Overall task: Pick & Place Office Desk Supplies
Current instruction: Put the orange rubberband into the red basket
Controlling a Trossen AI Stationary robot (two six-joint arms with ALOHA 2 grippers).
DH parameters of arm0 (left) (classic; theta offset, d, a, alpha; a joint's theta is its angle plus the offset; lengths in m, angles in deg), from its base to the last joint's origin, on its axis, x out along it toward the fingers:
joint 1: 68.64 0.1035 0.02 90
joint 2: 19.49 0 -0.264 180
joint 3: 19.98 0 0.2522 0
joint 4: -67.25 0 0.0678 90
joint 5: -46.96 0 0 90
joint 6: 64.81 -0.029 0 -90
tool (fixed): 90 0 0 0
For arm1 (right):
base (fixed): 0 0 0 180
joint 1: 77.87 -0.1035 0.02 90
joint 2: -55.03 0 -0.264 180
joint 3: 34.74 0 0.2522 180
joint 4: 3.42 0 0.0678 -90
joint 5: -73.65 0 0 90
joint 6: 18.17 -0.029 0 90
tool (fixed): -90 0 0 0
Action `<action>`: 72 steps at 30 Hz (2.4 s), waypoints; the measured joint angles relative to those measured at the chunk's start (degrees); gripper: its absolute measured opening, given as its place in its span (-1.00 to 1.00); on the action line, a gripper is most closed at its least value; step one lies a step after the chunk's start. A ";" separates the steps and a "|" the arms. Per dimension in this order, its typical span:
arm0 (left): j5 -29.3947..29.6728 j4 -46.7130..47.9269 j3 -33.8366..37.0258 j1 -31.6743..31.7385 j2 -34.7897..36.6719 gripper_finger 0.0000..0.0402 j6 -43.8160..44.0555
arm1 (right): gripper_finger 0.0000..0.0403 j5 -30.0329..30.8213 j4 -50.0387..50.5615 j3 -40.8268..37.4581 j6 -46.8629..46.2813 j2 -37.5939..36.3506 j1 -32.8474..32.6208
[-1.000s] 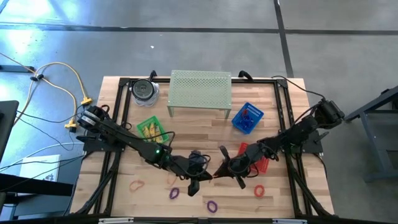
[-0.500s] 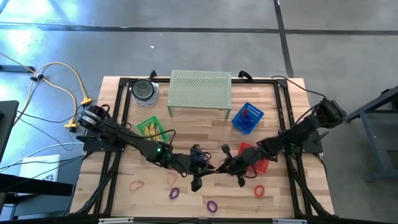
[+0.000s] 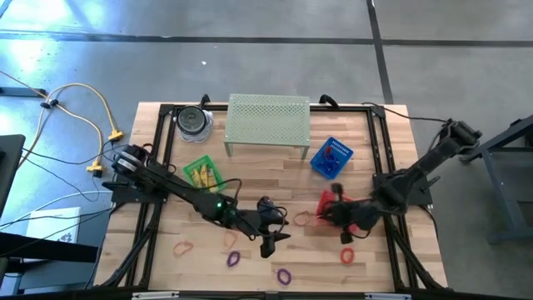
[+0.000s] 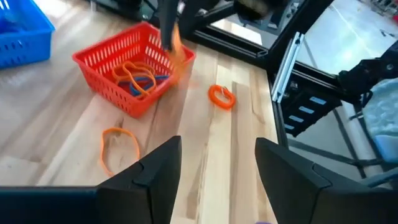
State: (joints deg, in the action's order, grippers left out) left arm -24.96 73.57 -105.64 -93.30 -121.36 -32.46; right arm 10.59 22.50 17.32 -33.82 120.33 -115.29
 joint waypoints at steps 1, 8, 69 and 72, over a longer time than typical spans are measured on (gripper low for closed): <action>-0.22 0.14 0.00 -0.14 0.00 -0.01 0.72 | -0.99 0.03 2.99 0.00 -3.67 -1.24 -0.33; -0.59 3.81 0.00 -0.27 0.00 0.00 3.32 | -0.99 -2.75 22.48 0.02 -25.16 -4.62 -0.15; -0.38 10.51 0.00 -8.45 -0.15 0.00 7.07 | -0.39 -20.97 -2.25 7.80 21.59 20.19 16.83; -0.35 10.53 0.00 -8.61 -0.15 0.00 7.05 | -0.40 -21.12 -3.63 7.76 23.31 23.91 17.75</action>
State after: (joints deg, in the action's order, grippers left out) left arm -25.30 84.10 -105.64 -101.91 -121.51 -25.41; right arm -10.53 18.86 25.08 -10.51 144.24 -97.54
